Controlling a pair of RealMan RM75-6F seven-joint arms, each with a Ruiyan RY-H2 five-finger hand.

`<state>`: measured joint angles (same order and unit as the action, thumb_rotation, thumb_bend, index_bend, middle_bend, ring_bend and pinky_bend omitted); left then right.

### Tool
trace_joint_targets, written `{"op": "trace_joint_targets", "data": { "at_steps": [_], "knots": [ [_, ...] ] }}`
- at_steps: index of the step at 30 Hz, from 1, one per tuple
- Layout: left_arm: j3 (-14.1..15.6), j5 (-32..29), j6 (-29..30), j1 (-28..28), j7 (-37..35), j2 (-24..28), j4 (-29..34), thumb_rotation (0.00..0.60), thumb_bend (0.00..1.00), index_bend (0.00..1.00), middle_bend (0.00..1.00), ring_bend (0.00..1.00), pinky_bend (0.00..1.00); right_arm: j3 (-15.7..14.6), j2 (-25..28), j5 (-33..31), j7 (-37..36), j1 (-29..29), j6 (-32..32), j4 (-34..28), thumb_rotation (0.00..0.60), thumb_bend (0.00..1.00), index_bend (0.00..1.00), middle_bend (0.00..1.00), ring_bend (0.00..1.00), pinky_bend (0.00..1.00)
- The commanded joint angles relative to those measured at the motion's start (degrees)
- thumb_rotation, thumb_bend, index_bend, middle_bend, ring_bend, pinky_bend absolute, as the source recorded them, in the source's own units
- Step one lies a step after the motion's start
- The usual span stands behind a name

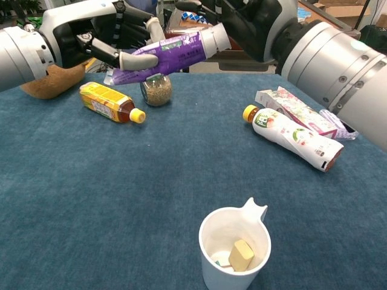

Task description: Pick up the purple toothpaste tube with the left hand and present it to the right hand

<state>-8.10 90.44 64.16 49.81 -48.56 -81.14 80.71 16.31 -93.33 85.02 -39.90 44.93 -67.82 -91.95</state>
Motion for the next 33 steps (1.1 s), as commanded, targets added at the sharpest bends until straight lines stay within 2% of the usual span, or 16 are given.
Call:
{"op": "trace_joint_targets", "data": {
  "at_steps": [1, 10, 17, 22, 33],
  "knots": [
    [-0.1, 0.0, 0.1, 0.0, -0.1, -0.1, 0.0, 0.6, 0.47, 0.58, 0.69, 0.41, 0.24, -0.1, -0.4, 0.5, -2.0, 0.0, -0.2, 0.6, 0.31, 0.0, 0.0, 0.0, 0.0, 0.0],
    [-0.5, -0.2, 0.4, 0.0, -0.8, -0.4, 0.0, 0.6, 0.47, 0.58, 0.69, 0.4, 0.24, 0.2, -1.6, 1.7, -9.3, -0.2, -1.9, 1.8, 0.309, 0.0, 0.0, 0.0, 0.0, 0.0],
    [-0.6, -0.2, 0.5, 0.0, -1.0, -0.3, -0.1, 0.6, 0.47, 0.58, 0.69, 0.4, 0.24, -0.1, -2.5, 2.6, -12.0, -0.3, -2.9, 3.1, 0.31, 0.0, 0.0, 0.0, 0.0, 0.0],
    [-0.2, 0.1, 0.3, -0.1, -0.5, 0.1, -0.2, 0.6, 0.47, 0.58, 0.69, 0.4, 0.24, -0.2, -1.2, 3.1, -10.5, -0.8, -3.7, 2.6, 0.308, 0.0, 0.0, 0.0, 0.0, 0.0],
    [2.8, 2.3, -1.9, 0.1, 2.1, 1.4, -2.3, 0.6, 0.47, 0.58, 0.68, 0.39, 0.24, -0.8, 6.3, 3.6, -2.7, -2.9, -4.2, -0.9, 0.309, 0.0, 0.0, 0.0, 0.0, 0.0]
  ]
}}
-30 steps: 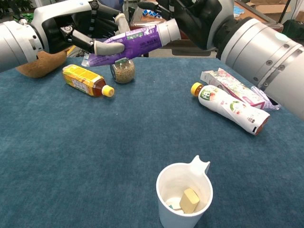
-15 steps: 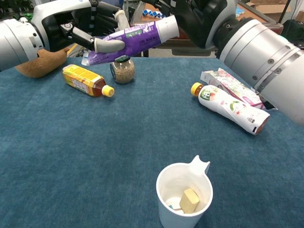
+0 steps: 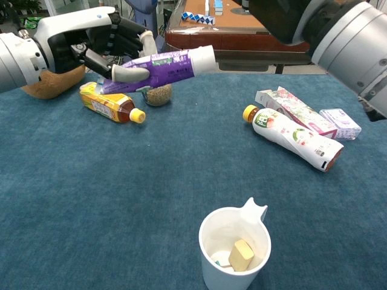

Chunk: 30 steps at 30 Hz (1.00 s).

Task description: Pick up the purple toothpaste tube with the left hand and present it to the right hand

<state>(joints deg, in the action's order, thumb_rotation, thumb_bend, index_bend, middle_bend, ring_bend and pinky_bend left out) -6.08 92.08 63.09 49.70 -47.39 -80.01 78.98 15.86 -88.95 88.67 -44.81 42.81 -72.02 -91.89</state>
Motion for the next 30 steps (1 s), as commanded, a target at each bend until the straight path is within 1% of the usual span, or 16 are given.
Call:
{"op": "trace_joint_targets", "data": {
  "at_steps": [1, 7, 13, 17, 19, 20, 23, 24, 26, 30],
  "knots": [
    [1.3, 1.0, -1.6, 0.5, 1.8, 0.4, -1.1, 0.6, 0.46, 0.57, 0.68, 0.39, 0.24, -0.5, 3.0, -0.1, 3.5, -1.0, 0.2, -1.2, 0.309, 0.0, 0.0, 0.0, 0.0, 0.0],
    [3.7, 2.6, -4.6, 1.5, 8.4, -0.4, -4.8, 0.6, 0.46, 0.55, 0.65, 0.38, 0.24, -1.2, 7.6, -1.0, 9.4, -2.5, 0.8, -3.0, 0.309, 0.0, 0.0, 0.0, 0.0, 0.0],
    [4.9, 2.3, -6.6, 1.7, 12.3, -2.8, -8.7, 0.6, 0.46, 0.53, 0.62, 0.37, 0.24, -2.4, 11.1, -1.4, 11.9, -4.3, 0.7, -3.9, 0.31, 0.0, 0.0, 0.0, 0.0, 0.0],
    [5.6, 2.1, -7.5, 1.6, 15.2, -4.1, -10.9, 0.6, 0.46, 0.49, 0.57, 0.36, 0.24, -3.0, 12.7, -1.1, 12.7, -5.4, 0.3, -3.9, 0.31, 0.0, 0.0, 0.0, 0.0, 0.0],
    [5.9, 1.8, -8.1, 1.6, 16.5, -4.6, -11.9, 0.6, 0.46, 0.46, 0.53, 0.35, 0.24, -3.4, 13.4, -1.0, 13.0, -5.8, 0.3, -3.7, 0.31, 0.0, 0.0, 0.0, 0.0, 0.0],
    [6.3, 1.5, -9.1, 1.7, 17.4, -4.6, -12.2, 0.6, 0.46, 0.43, 0.48, 0.32, 0.24, -3.8, 13.9, -0.8, 13.5, -6.1, 0.3, -3.6, 0.309, 0.0, 0.0, 0.0, 0.0, 0.0],
    [6.8, 0.0, -12.1, 1.8, 19.2, -3.4, -11.3, 0.6, 0.46, 0.25, 0.3, 0.21, 0.24, -4.9, 15.1, -0.7, 15.7, -7.1, 0.2, -2.6, 0.311, 0.0, 0.0, 0.0, 0.0, 0.0],
    [6.7, -0.6, -12.3, 1.6, 19.6, -3.1, -10.9, 0.6, 0.46, 0.21, 0.26, 0.19, 0.24, -5.2, 15.4, -0.8, 16.2, -7.5, 0.1, -2.4, 0.31, 0.0, 0.0, 0.0, 0.0, 0.0],
    [6.4, -2.0, -12.5, 0.9, 20.6, -2.5, -10.2, 0.6, 0.46, 0.18, 0.23, 0.18, 0.24, -5.8, 16.2, -0.9, 16.8, -8.4, -0.2, -2.2, 0.309, 0.0, 0.0, 0.0, 0.0, 0.0],
    [5.4, -5.0, -11.3, -1.1, 22.5, -0.9, -8.8, 0.6, 0.46, 0.17, 0.23, 0.18, 0.24, -6.9, 18.5, -0.5, 19.4, -10.2, -1.3, -1.8, 0.309, 0.0, 0.0, 0.0, 0.0, 0.0]
  ]
}}
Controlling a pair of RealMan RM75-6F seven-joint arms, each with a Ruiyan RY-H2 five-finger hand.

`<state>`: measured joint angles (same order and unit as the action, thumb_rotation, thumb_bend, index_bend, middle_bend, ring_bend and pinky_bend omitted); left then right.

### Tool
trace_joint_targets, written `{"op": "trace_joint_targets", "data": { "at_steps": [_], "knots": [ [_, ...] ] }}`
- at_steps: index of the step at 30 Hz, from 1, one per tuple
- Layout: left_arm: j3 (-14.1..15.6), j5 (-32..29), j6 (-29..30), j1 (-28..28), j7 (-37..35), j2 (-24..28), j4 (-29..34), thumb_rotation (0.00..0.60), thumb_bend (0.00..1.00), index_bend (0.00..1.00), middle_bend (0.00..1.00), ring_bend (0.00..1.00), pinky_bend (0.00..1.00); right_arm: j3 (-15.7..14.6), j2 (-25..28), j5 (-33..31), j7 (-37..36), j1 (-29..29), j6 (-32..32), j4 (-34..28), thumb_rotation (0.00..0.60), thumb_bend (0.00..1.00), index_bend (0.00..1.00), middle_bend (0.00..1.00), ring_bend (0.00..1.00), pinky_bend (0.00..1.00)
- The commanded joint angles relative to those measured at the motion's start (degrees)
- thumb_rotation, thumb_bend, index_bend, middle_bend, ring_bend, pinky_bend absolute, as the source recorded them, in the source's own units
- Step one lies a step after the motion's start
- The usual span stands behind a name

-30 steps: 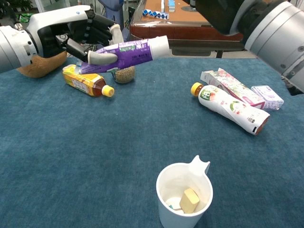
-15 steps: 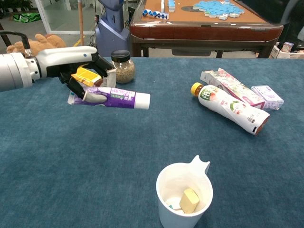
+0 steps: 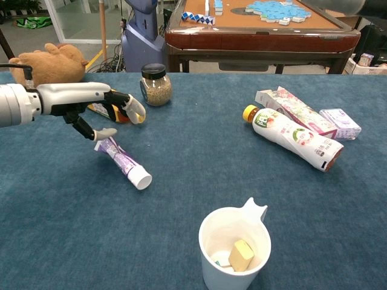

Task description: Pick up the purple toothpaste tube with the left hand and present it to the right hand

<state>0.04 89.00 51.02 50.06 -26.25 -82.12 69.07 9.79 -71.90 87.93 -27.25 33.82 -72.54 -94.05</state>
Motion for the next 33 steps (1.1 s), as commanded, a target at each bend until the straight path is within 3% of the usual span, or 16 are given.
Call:
{"op": "trace_joint_targets", "data": {
  "at_steps": [1, 5, 7, 9, 16, 20, 26, 33],
  "knots": [
    [-1.1, -3.1, 1.7, -2.5, 2.1, 1.8, 1.7, 0.6, 0.46, 0.17, 0.23, 0.18, 0.24, -1.2, 2.2, 0.3, 3.1, -1.8, -1.1, 0.5, 0.309, 0.0, 0.0, 0.0, 0.0, 0.0],
    [-1.8, -6.7, 4.7, -6.2, 5.9, 4.8, 4.7, 0.6, 0.46, 0.17, 0.23, 0.18, 0.24, -2.5, 5.5, -0.5, 7.5, -3.9, -1.2, -0.2, 0.325, 0.0, 0.0, 0.0, 0.0, 0.0],
    [-1.6, -8.1, 6.8, -8.4, 10.9, 6.6, 6.4, 0.6, 0.45, 0.17, 0.23, 0.18, 0.24, -3.2, 7.1, -1.6, 9.9, -5.3, -1.2, -0.8, 0.495, 0.0, 0.0, 0.0, 0.0, 0.0],
    [-1.3, -9.5, 9.0, -10.6, 15.9, 8.0, 8.3, 0.6, 0.43, 0.17, 0.23, 0.18, 0.24, -3.8, 7.7, -2.7, 13.3, -6.7, -1.7, -0.5, 0.594, 0.0, 0.0, 0.0, 0.0, 0.0],
    [-0.8, -15.1, 18.5, -19.4, 28.0, 11.6, 17.4, 0.6, 0.39, 0.17, 0.23, 0.18, 0.24, -6.5, 9.9, -7.5, 25.9, -12.0, -2.9, -1.6, 0.6, 0.0, 0.0, 0.0, 0.0, 0.0],
    [-0.6, -16.0, 23.9, -23.5, 31.9, 11.9, 20.4, 0.6, 0.39, 0.18, 0.23, 0.18, 0.24, -6.9, 10.3, -8.8, 29.2, -15.3, -6.6, -3.1, 0.6, 0.0, 0.0, 0.0, 0.0, 0.0],
    [0.3, -15.4, 27.5, -27.4, 35.0, 13.2, 24.5, 0.6, 0.39, 0.19, 0.23, 0.18, 0.24, -7.9, 10.2, -9.3, 29.8, -19.6, -10.0, -3.8, 0.6, 0.0, 0.0, 0.0, 0.0, 0.0],
    [0.0, -12.6, 31.8, -30.6, 35.6, 12.2, 25.0, 0.6, 0.39, 0.21, 0.23, 0.18, 0.24, -9.1, 9.6, -9.2, 28.0, -23.5, -11.9, -3.2, 0.6, 0.0, 0.0, 0.0, 0.0, 0.0]
  ]
}}
